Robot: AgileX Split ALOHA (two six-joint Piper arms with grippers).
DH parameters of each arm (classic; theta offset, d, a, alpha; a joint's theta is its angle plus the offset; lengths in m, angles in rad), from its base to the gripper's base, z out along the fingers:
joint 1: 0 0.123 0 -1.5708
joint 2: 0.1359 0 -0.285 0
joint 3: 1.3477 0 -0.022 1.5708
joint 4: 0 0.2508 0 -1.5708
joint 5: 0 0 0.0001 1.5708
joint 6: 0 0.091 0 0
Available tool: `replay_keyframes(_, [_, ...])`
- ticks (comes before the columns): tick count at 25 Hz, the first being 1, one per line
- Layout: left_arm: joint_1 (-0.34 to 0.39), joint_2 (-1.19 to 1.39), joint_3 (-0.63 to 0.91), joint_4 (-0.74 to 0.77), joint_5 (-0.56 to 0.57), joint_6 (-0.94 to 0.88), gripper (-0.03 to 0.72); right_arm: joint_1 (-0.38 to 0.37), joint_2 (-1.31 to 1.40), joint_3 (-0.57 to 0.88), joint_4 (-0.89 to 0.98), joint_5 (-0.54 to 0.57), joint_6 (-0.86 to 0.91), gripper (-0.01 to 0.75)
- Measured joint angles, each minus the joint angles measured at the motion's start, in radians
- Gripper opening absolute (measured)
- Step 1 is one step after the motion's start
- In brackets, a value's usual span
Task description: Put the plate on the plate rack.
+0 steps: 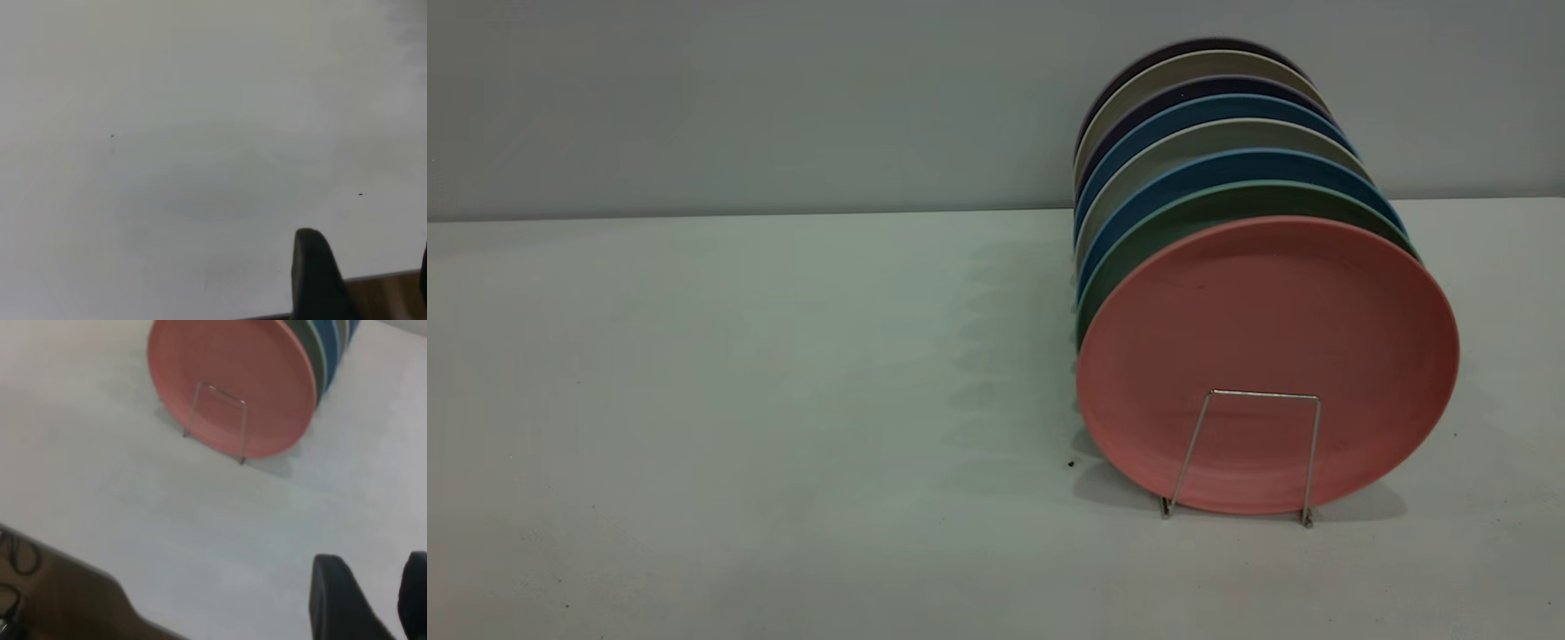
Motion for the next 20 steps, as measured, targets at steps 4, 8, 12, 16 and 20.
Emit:
replay_keyframes(4, [0.045, 0.000, 0.000, 0.000, 0.000, 0.000, 0.412, -0.083, 0.000, 0.000, 0.001, 0.000, 0.000, 0.242])
replay_keyframes(8, [0.054, 0.000, 0.000, 0.000, 0.000, -0.001, 0.412, -0.118, 0.000, 0.000, 0.001, 0.000, 0.000, 0.242])
replay_keyframes(12, [0.055, 0.000, 0.000, 0.000, 0.000, -0.001, 0.411, -0.118, 0.000, 0.000, 0.001, 0.000, 0.000, 0.242])
replay_keyframes(16, [0.055, 0.000, 0.000, 0.000, 0.000, -0.002, 0.411, -0.118, 0.000, 0.000, 0.001, 0.000, 0.000, 0.242])
replay_keyframes(20, [0.055, 0.000, 0.000, 0.000, 0.000, -0.002, 0.410, -0.118, 0.000, 0.000, 0.001, 0.000, 0.000, 0.242])
